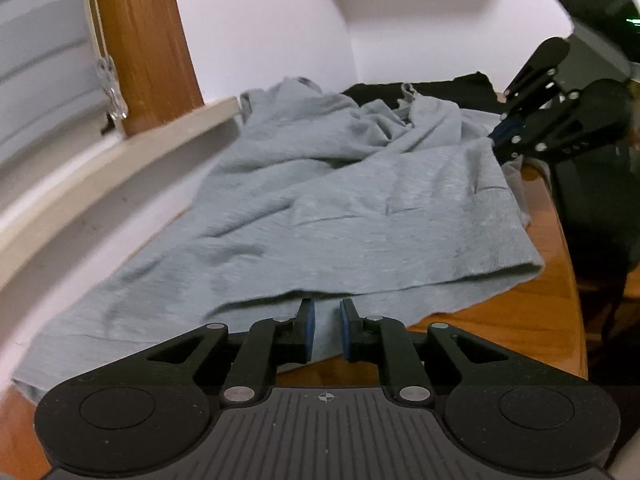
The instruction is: Fold clothes
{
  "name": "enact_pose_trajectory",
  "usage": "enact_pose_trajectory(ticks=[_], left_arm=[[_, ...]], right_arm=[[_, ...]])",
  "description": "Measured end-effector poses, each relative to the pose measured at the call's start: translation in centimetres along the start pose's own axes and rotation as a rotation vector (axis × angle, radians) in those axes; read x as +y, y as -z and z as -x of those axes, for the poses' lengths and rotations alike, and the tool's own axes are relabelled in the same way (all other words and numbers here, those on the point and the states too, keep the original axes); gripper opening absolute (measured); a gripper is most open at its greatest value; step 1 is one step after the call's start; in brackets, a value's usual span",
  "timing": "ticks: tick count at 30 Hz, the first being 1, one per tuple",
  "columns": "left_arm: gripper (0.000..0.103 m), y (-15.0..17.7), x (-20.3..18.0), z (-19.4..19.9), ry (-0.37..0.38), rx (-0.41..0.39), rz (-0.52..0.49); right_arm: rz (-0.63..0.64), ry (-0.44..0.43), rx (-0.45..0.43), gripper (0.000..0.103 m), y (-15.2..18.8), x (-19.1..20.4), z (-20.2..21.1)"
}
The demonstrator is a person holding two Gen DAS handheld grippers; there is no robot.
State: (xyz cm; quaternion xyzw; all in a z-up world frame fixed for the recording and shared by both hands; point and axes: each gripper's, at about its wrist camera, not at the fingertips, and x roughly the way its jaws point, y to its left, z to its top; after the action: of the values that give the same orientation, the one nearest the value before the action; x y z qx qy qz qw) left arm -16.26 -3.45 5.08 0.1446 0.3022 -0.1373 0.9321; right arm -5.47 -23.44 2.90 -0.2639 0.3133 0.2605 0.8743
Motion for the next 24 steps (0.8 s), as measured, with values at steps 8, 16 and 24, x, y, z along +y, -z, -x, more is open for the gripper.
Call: enact_pose_trajectory(ticks=[8, 16, 24], left_arm=[[0.016, -0.3, 0.3, -1.0, 0.009, 0.036, 0.006], [0.016, 0.8, 2.3, 0.6, -0.001, 0.090, -0.031], [0.016, 3.5, 5.6, 3.7, 0.012, 0.123, 0.017]], right_arm=[[0.166, 0.006, -0.085, 0.049, -0.1, 3.2, 2.4], [0.427, -0.004, -0.105, 0.054, -1.3, 7.0, 2.7], [0.519, -0.176, -0.037, 0.042, -2.4, 10.0, 1.7]])
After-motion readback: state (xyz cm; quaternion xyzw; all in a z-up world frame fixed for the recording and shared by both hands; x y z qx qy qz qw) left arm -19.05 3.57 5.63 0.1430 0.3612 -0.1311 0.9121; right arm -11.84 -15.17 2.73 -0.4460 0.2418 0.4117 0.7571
